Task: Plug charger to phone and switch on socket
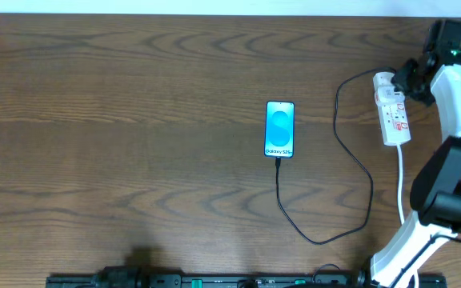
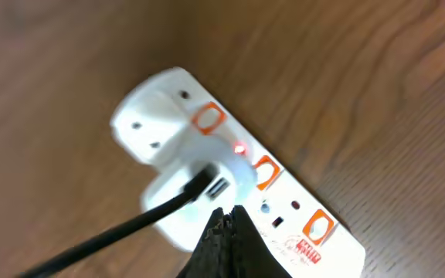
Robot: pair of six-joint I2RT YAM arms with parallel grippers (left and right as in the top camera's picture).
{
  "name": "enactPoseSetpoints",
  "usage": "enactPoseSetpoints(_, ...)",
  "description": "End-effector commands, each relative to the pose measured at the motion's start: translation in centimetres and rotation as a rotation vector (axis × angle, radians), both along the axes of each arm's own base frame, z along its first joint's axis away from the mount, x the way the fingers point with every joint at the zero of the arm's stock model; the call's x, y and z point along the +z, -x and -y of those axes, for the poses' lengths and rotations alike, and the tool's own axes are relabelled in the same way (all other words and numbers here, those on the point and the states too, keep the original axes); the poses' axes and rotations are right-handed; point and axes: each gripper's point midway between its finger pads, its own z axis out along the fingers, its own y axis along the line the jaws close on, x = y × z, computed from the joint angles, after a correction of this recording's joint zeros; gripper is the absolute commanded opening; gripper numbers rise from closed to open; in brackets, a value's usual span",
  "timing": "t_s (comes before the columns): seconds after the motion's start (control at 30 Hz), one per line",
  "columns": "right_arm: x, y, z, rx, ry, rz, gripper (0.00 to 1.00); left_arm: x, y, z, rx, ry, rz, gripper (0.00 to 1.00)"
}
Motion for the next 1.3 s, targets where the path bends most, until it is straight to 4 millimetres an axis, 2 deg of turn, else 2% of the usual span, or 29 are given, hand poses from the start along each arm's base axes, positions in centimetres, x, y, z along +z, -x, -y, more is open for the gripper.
enactPoseSetpoints(0.0, -0.8, 0.2, 0.6, -0.005, 0.022, -0.029, 0.01, -0.3, 0.1, -0.2, 0.006, -0.008, -0.011, 0.85)
enactPoseSetpoints(0.07, -1.5, 0.5, 0.5, -0.004, 0.016, -0.051, 0.01, -0.3, 0.1, -0.2, 0.006, -0.008, -0.011, 0.86)
enactPoseSetpoints(0.17, -1.4, 0.7, 0.4, 0.002, 0.016, -0.061, 0.01, -0.3, 0.1, -0.2, 0.006, -0.008, -0.011, 0.86)
enactPoseSetpoints(0.27, -0.3, 0.8, 0.4, -0.001, 0.021, -0.041, 0.01, -0.3, 0.1, -0.2, 0.006, -0.008, -0.011, 0.86)
enactPoseSetpoints(0.33, 1.4, 1.0, 0.5, -0.003, 0.028, -0.010, 0.01, -0.3, 0.1, -0.2, 0.006, -0.008, -0.011, 0.86)
enactPoseSetpoints(0.5, 9.1, 1.5, -0.1, -0.023, 0.034, 0.173, 0.01, -0.3, 0.1, -0.2, 0.006, -0.008, -0.011, 0.86)
enactPoseSetpoints(0.6, 15.0, 2.2, -1.2, -0.016, 0.019, 0.328, 0.01, -0.3, 0.1, -0.1, 0.003, -0.007, -0.011, 0.86)
enactPoseSetpoints(0.63, 17.6, 2.6, -1.9, 0.002, 0.012, 0.403, 0.01, -0.3, 0.1, 0.0, -0.003, -0.005, -0.011, 0.86)
enactPoseSetpoints(0.67, 19.2, 2.8, -2.3, 0.016, 0.007, 0.447, 0.01, -0.3, 0.1, 0.1, -0.001, -0.004, -0.011, 0.86)
enactPoseSetpoints(0.8, 28.3, 5.7, -4.5, 0.078, 0.030, 0.699, 0.01, -0.3, 0.1, 0.1, 0.025, -0.004, -0.011, 0.86)
enactPoseSetpoints(0.9, 32.6, 8.3, -5.2, 0.091, 0.062, 0.813, 0.01, -0.3, 0.0, 0.2, 0.049, 0.003, -0.011, 0.85)
enactPoseSetpoints(1.0, 35.4, 11.2, -5.9, 0.121, 0.109, 0.876, 0.01, -0.3, 0.0, 0.2, 0.058, 0.003, -0.012, 0.85)
enactPoseSetpoints(1.07, 36.4, 13.1, -6.3, 0.130, 0.125, 0.889, 0.01, -0.3, 0.0, 0.2, 0.058, 0.002, -0.012, 0.86)
enactPoseSetpoints(1.27, 38.1, 16.4, -7.4, 0.144, 0.130, 0.937, 0.01, -0.3, 0.0, 0.2, 0.058, 0.002, -0.012, 0.86)
